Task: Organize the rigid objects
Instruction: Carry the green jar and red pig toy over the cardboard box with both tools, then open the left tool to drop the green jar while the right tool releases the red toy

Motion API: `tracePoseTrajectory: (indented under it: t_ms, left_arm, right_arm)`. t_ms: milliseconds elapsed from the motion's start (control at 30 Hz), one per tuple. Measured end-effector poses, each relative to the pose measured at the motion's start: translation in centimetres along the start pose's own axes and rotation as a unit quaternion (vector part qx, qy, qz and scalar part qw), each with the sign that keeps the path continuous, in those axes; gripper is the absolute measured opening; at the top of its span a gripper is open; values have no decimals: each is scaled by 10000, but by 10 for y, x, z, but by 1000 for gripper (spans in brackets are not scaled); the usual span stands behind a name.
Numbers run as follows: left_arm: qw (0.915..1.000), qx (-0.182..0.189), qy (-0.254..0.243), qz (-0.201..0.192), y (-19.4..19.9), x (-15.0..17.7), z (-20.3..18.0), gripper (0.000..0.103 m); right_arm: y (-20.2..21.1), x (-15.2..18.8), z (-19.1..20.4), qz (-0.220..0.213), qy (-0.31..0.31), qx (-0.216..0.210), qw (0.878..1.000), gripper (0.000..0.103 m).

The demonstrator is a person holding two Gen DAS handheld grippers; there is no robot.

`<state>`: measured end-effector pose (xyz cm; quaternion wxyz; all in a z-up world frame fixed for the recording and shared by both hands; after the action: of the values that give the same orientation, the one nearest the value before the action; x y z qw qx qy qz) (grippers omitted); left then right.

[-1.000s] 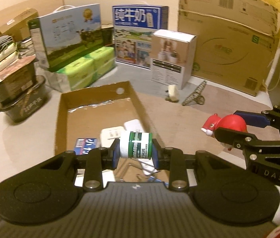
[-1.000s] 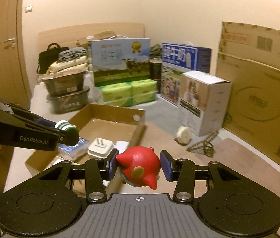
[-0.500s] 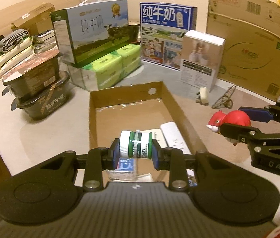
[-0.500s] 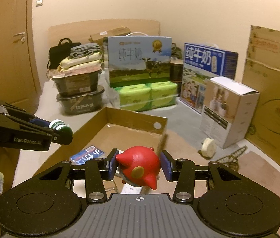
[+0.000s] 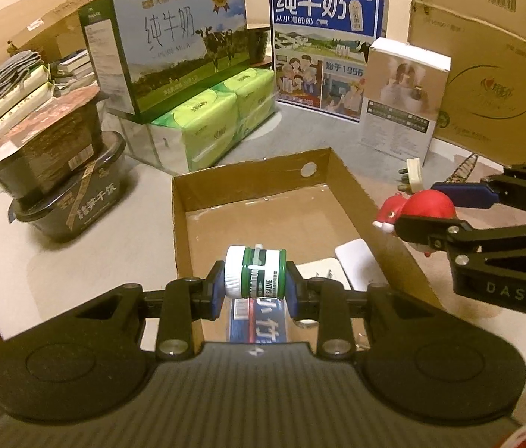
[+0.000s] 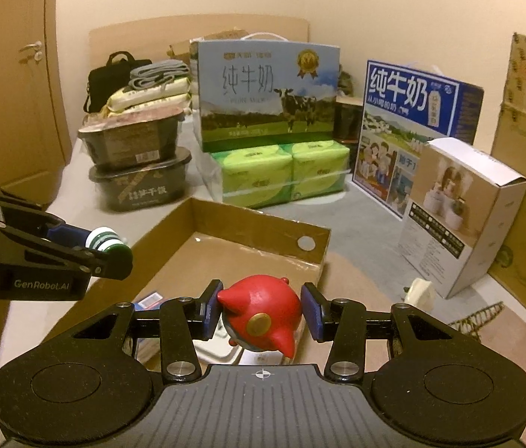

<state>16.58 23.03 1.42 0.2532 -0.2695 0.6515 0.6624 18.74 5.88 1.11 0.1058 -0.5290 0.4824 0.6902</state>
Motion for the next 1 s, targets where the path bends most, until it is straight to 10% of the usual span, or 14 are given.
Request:
tracePoseTrajectory:
  t_ms: [1000]
  left_arm:
    - [9998,37,100,191,-83,-17,28,36]
  right_arm:
    - [-96,-16,-17,387,38,-119,9992,45]
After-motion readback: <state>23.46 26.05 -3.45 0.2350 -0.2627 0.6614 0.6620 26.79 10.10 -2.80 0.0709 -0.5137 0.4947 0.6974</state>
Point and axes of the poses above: each gripper's, at about its wrist camera, not at the fingertips, and y roughly against the way its jaws point, z to its left, x to its underside, the point moved 2 cm from there along -y, roughly the way its jaws point, and after that the axes turned 5 degrees about x, right-handed, at the moved point
